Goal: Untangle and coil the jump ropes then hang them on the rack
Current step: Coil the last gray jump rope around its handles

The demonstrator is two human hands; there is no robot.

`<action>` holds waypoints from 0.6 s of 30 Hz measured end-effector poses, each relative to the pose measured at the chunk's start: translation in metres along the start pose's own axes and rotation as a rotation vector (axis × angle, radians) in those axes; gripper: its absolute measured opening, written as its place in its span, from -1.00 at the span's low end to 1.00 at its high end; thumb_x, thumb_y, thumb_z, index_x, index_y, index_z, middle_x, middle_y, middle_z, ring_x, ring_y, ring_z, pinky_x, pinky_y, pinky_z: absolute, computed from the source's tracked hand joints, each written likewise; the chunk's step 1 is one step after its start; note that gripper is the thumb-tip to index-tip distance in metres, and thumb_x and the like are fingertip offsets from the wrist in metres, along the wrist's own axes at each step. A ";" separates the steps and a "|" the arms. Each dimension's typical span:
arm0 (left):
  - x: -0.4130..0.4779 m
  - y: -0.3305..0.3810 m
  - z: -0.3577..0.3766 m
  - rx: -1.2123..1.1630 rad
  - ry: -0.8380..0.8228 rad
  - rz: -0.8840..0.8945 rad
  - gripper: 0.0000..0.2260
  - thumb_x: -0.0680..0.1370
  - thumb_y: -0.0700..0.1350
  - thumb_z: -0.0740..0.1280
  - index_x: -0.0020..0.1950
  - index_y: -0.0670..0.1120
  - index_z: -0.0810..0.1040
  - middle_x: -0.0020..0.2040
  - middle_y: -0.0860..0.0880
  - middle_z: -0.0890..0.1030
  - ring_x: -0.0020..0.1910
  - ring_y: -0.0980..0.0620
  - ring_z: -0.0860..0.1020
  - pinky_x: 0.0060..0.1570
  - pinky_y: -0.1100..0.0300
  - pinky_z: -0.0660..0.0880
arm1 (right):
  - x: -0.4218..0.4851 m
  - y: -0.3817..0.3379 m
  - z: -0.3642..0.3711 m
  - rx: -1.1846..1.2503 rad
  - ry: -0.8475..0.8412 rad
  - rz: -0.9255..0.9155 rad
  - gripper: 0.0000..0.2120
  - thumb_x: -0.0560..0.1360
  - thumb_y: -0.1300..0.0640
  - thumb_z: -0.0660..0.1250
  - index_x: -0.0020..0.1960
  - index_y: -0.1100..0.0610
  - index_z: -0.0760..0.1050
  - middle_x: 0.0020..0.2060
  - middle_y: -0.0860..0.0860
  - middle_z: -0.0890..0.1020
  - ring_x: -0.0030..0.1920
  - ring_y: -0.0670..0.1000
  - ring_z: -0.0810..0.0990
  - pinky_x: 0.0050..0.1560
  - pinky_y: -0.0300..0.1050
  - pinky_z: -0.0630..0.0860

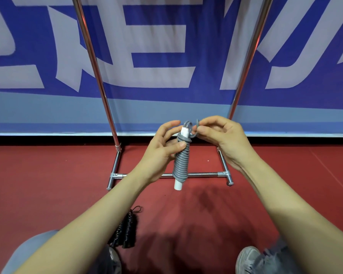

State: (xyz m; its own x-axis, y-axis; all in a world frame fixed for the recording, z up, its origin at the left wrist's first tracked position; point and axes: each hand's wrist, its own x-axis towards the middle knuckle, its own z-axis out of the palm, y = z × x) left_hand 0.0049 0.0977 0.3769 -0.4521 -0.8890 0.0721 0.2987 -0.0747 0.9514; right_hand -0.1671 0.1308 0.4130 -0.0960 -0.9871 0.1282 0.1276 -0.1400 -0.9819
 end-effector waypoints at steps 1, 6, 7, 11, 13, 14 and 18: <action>-0.001 -0.001 0.002 0.033 -0.006 0.020 -0.52 0.40 -0.30 0.36 0.28 -0.02 0.39 0.15 0.10 0.59 -0.04 0.13 0.57 -0.21 0.28 0.49 | 0.000 0.000 0.001 0.015 0.046 0.023 -0.87 0.42 0.34 0.41 -0.08 0.18 0.54 -0.23 0.10 0.70 -0.16 0.03 0.67 0.07 -0.13 0.60; -0.003 -0.002 0.006 0.061 -0.006 0.068 -0.54 0.51 -0.44 0.28 0.30 -0.03 0.36 0.16 0.07 0.59 -0.02 0.13 0.58 -0.13 0.28 0.50 | 0.002 0.001 0.003 -0.181 0.063 0.055 -0.91 0.47 0.31 0.40 -0.15 0.14 0.57 -0.33 0.02 0.68 -0.25 -0.07 0.66 -0.19 -0.27 0.60; -0.003 -0.002 0.007 0.026 -0.002 0.058 -0.55 0.51 -0.45 0.26 0.30 -0.04 0.36 0.17 0.06 0.59 -0.05 0.13 0.58 -0.18 0.28 0.50 | 0.002 0.002 0.003 -0.199 0.067 0.055 -0.89 0.47 0.31 0.40 -0.17 0.14 0.59 -0.34 0.00 0.68 -0.26 -0.08 0.66 -0.18 -0.27 0.61; -0.001 -0.003 0.007 -0.035 0.001 0.025 -0.53 0.50 -0.40 0.30 0.33 -0.04 0.35 0.22 0.03 0.58 -0.08 0.09 0.56 -0.20 0.24 0.49 | 0.002 0.006 0.002 -0.266 0.101 0.035 -0.86 0.44 0.34 0.43 -0.22 0.12 0.60 -0.35 -0.04 0.67 -0.27 -0.12 0.64 -0.07 -0.27 0.56; 0.000 -0.002 0.005 0.019 -0.023 0.032 -0.50 0.48 -0.39 0.33 0.34 -0.02 0.35 0.25 0.03 0.56 -0.05 0.11 0.57 -0.17 0.25 0.50 | 0.002 0.008 0.001 -0.329 0.111 0.024 -0.85 0.43 0.32 0.45 -0.23 0.09 0.60 -0.33 -0.04 0.67 -0.26 -0.13 0.63 -0.05 -0.24 0.54; 0.000 -0.001 0.003 0.077 -0.043 0.044 -0.49 0.50 -0.40 0.33 0.35 -0.01 0.34 0.26 0.04 0.55 0.00 0.12 0.58 -0.11 0.26 0.51 | 0.002 0.008 0.000 -0.344 0.117 0.023 -0.85 0.43 0.31 0.45 -0.23 0.08 0.60 -0.32 -0.02 0.67 -0.25 -0.10 0.63 -0.02 -0.18 0.54; -0.002 0.000 -0.002 0.446 -0.124 0.164 -0.48 0.53 -0.36 0.33 0.39 0.03 0.30 0.34 0.08 0.50 0.31 0.11 0.47 0.23 0.06 0.49 | 0.002 0.010 -0.001 -0.308 0.140 0.059 -0.88 0.43 0.29 0.45 -0.15 0.09 0.59 -0.30 0.06 0.67 -0.23 -0.02 0.62 0.05 -0.04 0.53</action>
State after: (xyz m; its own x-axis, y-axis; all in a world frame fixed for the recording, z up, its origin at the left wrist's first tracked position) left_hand 0.0077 0.0984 0.3763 -0.5340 -0.8105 0.2408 -0.0027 0.2864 0.9581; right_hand -0.1670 0.1280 0.4034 -0.2343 -0.9696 0.0707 -0.1649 -0.0320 -0.9858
